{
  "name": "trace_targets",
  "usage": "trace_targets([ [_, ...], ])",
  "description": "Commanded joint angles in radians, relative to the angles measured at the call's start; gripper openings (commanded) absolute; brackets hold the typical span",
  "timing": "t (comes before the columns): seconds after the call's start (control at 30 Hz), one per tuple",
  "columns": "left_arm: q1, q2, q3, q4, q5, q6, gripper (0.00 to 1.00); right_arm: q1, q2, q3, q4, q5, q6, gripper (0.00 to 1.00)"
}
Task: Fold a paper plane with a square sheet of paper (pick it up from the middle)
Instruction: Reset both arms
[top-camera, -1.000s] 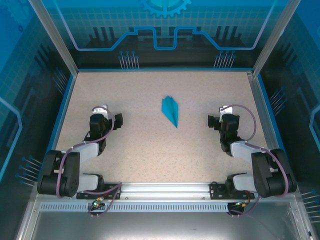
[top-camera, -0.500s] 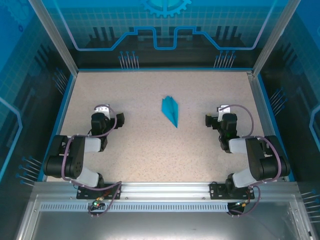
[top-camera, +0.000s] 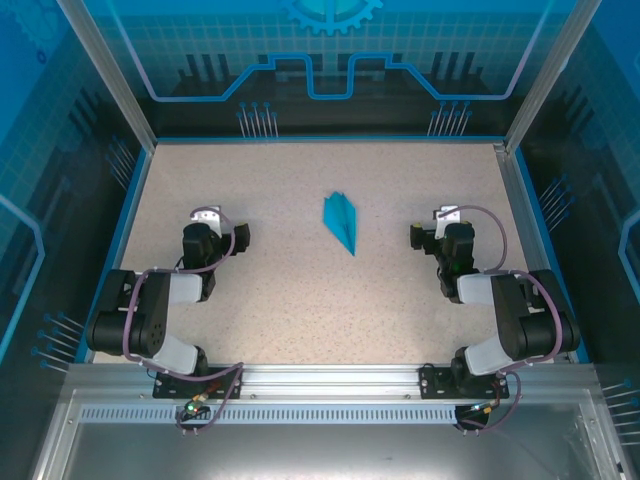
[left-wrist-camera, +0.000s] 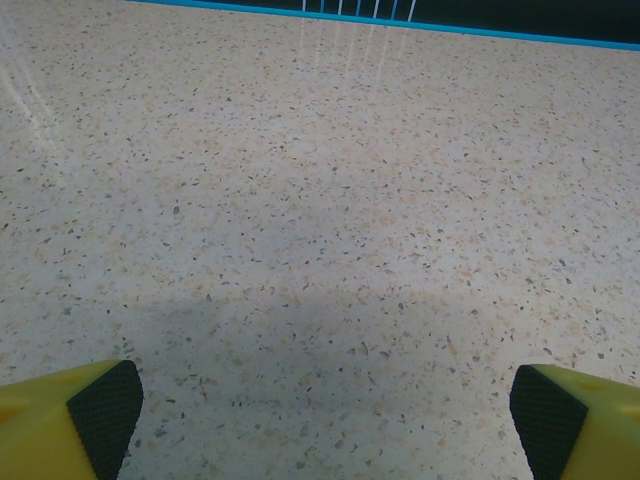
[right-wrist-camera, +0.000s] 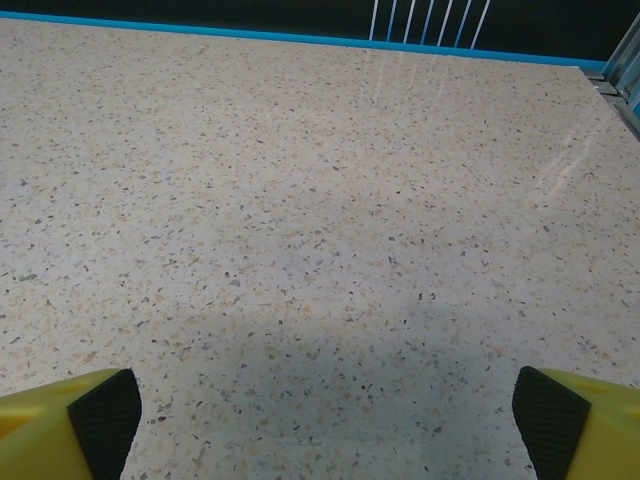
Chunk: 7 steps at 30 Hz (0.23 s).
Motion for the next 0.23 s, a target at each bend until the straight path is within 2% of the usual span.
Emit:
trace_targets([
  [0.0, -0.008, 0.01, 0.026, 0.015, 0.017, 0.022, 0.98, 0.002, 0.008, 0.019, 0.026, 0.0, -0.015, 0.99],
  [0.2, -0.008, 0.009, 0.025, 0.017, 0.017, 0.022, 0.98, 0.002, 0.007, 0.014, 0.034, -0.007, -0.016, 1.0],
])
